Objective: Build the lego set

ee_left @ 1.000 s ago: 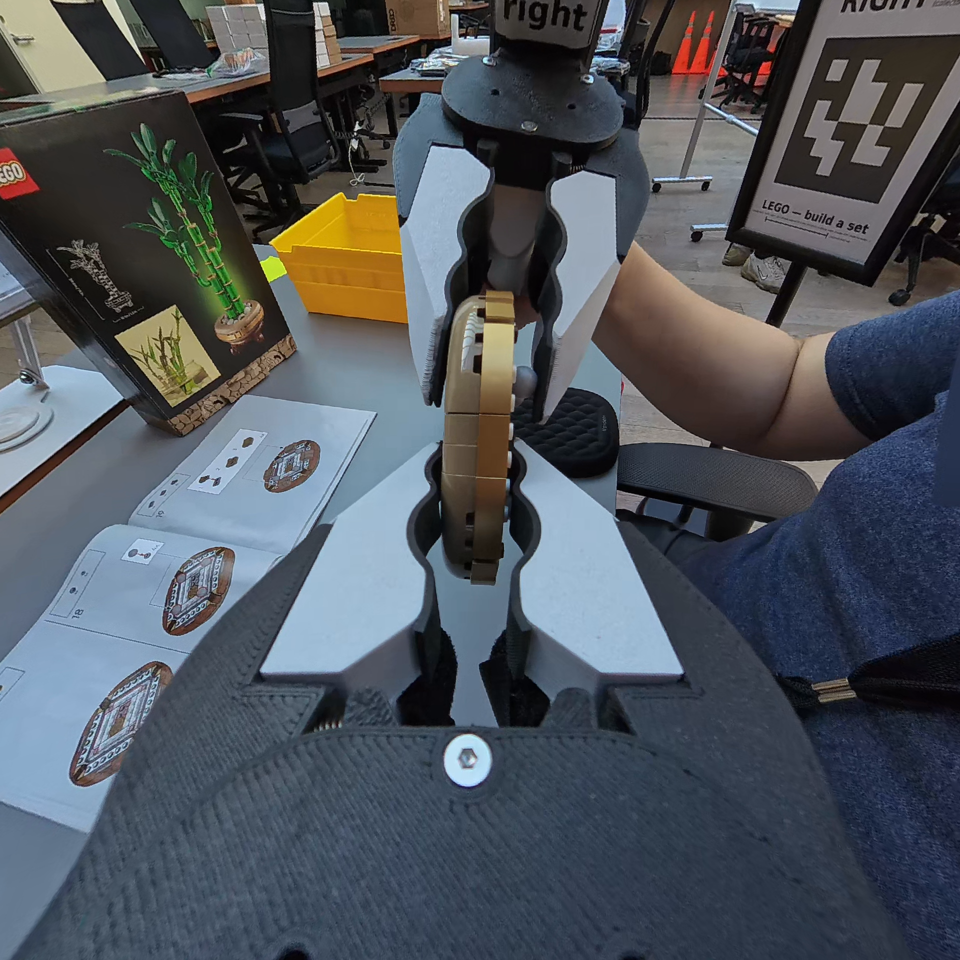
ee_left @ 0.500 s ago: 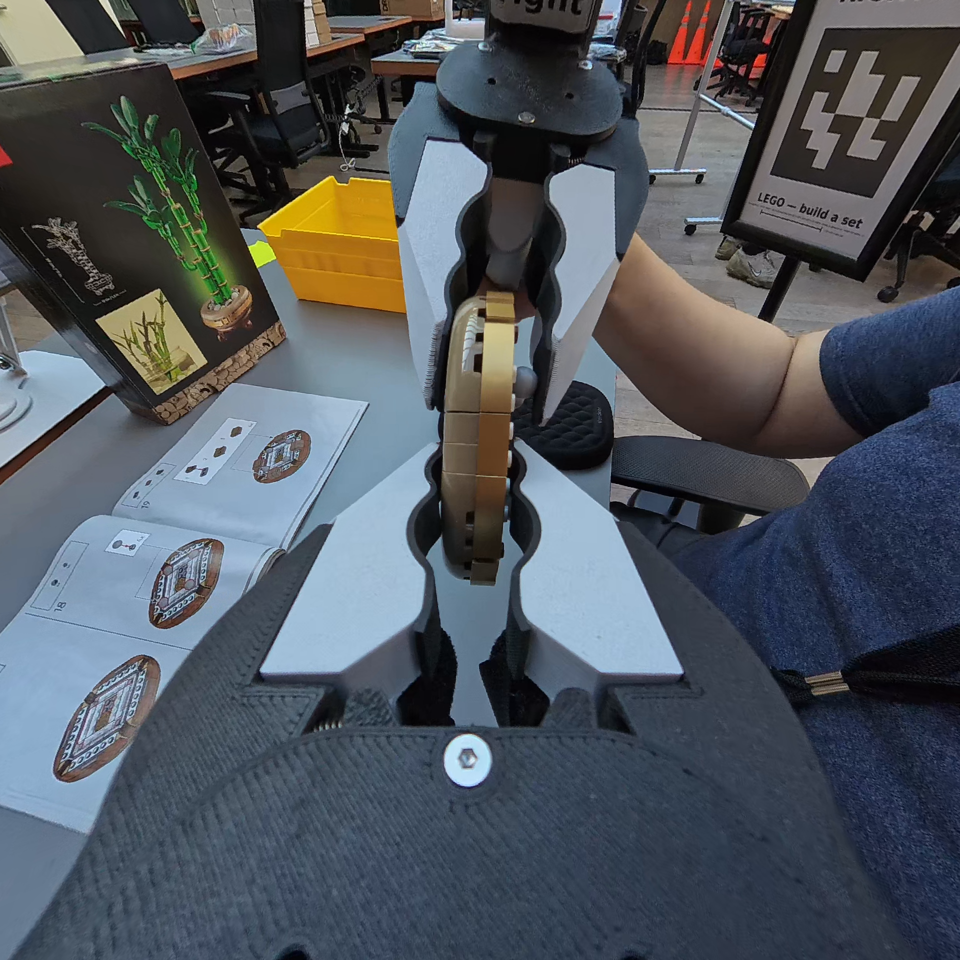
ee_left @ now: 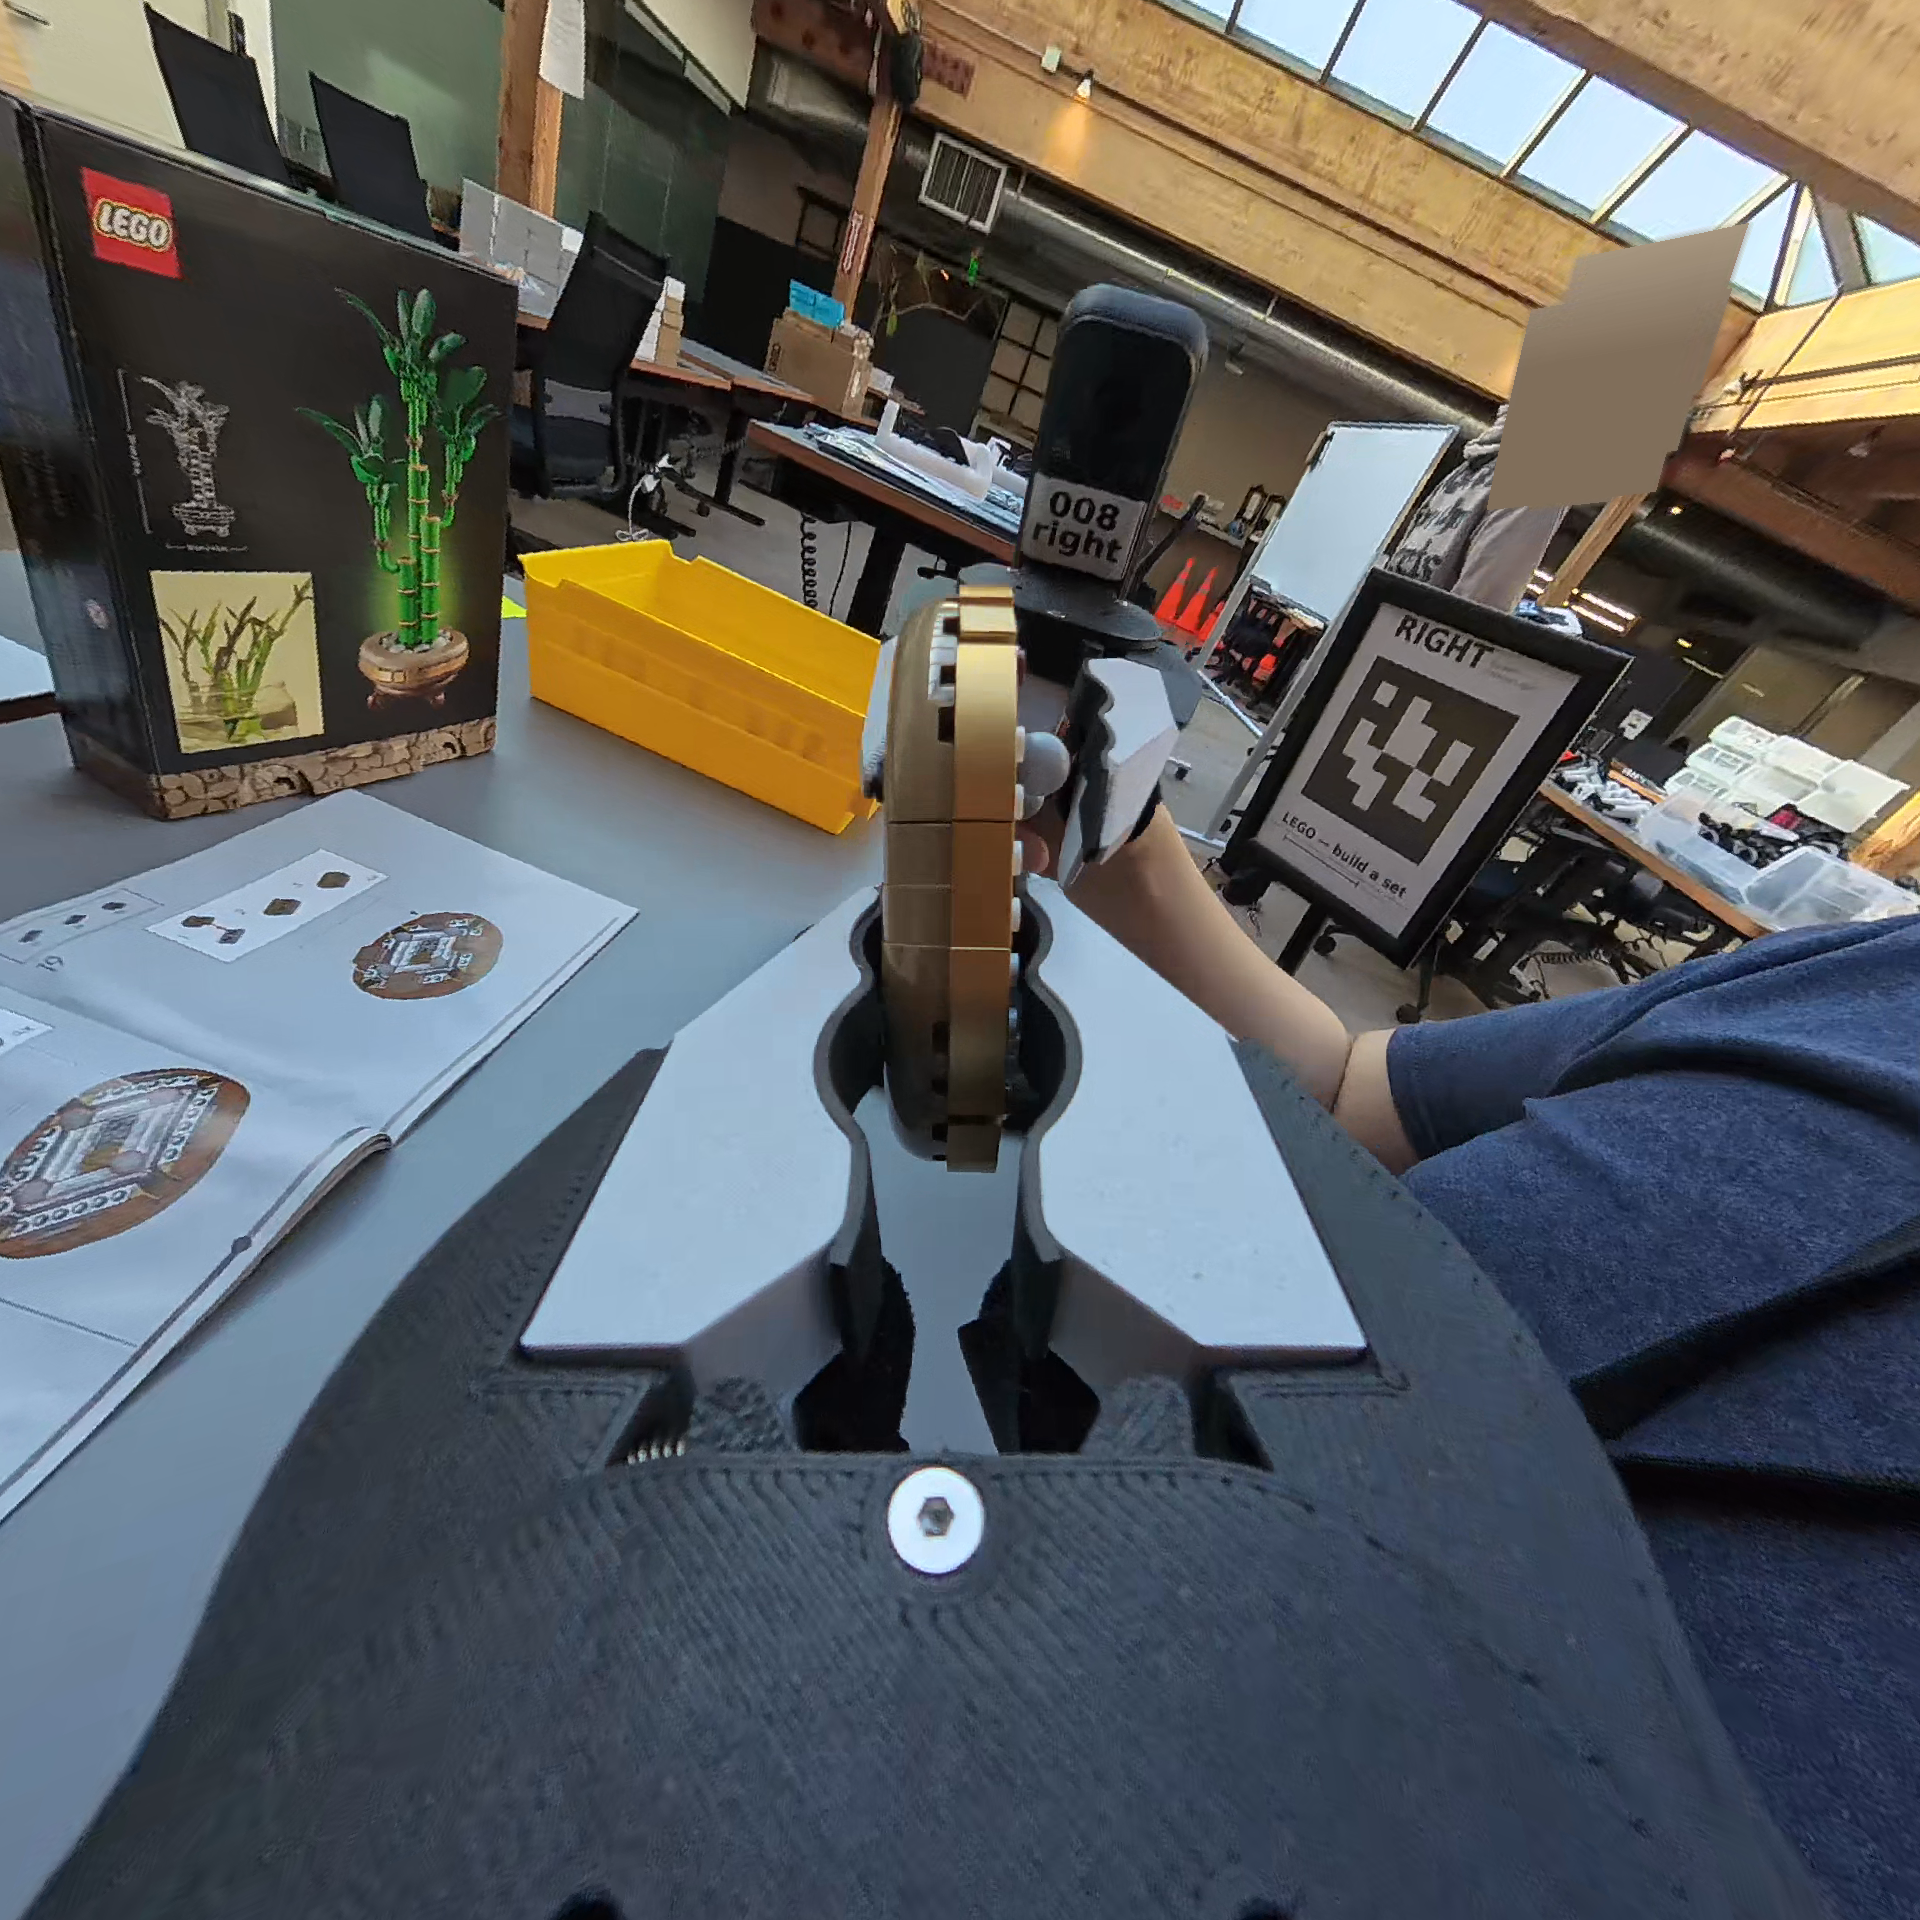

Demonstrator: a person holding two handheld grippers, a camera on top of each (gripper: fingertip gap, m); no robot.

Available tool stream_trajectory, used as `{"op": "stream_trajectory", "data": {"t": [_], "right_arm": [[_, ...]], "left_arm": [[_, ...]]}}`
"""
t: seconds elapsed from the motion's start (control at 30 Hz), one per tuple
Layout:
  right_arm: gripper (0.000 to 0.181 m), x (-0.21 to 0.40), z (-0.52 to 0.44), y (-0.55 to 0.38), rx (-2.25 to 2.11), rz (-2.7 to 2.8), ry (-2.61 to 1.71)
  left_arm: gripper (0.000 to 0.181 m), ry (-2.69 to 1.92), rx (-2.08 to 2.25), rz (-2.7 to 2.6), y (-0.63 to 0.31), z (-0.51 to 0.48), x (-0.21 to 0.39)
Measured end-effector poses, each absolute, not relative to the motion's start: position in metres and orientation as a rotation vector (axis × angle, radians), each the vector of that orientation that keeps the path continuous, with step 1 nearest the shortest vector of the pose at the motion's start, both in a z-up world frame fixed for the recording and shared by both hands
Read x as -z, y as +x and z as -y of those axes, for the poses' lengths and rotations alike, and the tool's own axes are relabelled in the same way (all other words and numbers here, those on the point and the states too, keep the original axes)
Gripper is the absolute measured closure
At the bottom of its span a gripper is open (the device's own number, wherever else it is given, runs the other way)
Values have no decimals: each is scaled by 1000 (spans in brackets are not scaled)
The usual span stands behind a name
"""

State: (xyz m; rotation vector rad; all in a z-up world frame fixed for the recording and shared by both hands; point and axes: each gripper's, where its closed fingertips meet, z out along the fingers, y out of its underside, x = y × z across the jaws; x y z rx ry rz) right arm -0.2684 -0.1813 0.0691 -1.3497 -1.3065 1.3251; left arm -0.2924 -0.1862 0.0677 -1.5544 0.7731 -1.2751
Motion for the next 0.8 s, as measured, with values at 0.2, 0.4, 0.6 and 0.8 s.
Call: {"op": "stream_trajectory", "data": {"t": [0.2, 0.4, 0.6, 0.8], "right_arm": [[149, -72, 184, -278, -1370, 1296, -1337], [150, -70, 186, -275, -1337, 1322, -1317], [151, -73, 189, -272, -1306, 1337, -1325], [150, -72, 188, -271, -1358, 1329, -1334]], "left_arm": [[162, -1542, 1136, -865, -284, 192, -65], [162, -1537, 1107, -888, -282, 194, -65], [162, -1524, 1134, -892, -280, 196, -68], [162, -1537, 1111, -890, -279, 195, -66]]}}
